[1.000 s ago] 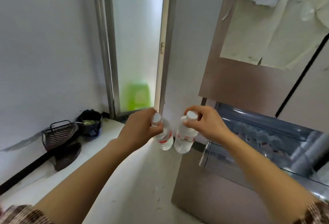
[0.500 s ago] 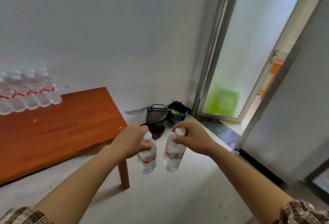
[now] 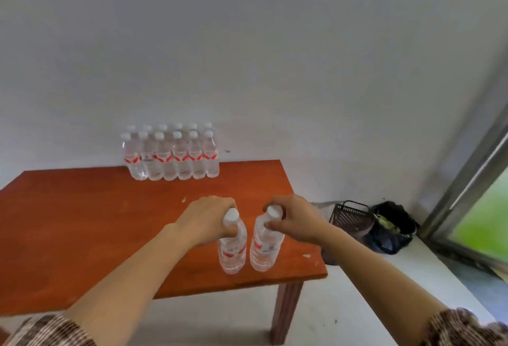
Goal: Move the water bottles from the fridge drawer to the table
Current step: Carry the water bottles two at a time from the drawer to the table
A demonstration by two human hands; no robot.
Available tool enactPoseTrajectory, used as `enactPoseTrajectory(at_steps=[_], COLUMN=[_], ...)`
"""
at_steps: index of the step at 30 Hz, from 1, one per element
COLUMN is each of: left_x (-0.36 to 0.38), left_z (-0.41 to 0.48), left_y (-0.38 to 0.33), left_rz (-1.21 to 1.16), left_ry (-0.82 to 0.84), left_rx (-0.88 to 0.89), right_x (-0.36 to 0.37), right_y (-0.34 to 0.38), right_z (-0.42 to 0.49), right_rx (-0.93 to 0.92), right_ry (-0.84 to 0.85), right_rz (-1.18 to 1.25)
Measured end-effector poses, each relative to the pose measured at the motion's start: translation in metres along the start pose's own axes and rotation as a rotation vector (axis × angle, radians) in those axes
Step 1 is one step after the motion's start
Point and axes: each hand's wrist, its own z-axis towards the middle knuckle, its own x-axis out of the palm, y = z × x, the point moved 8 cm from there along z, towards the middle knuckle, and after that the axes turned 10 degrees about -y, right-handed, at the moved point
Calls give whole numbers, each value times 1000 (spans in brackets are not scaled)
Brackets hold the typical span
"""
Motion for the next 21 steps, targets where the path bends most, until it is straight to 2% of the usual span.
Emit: enactPoseTrajectory(at_steps=[9, 21], left_x=[-42, -47], left_z=[50, 113], left_y=[169, 383], left_rz=[-96, -191], left_ry=[-104, 7], left_rx=[-230, -184], right_x=[85, 223], right_y=[67, 137], right_z=[157, 316], right_rx=[-116, -1], right_ry=[11, 54], right_rz=[-78, -32])
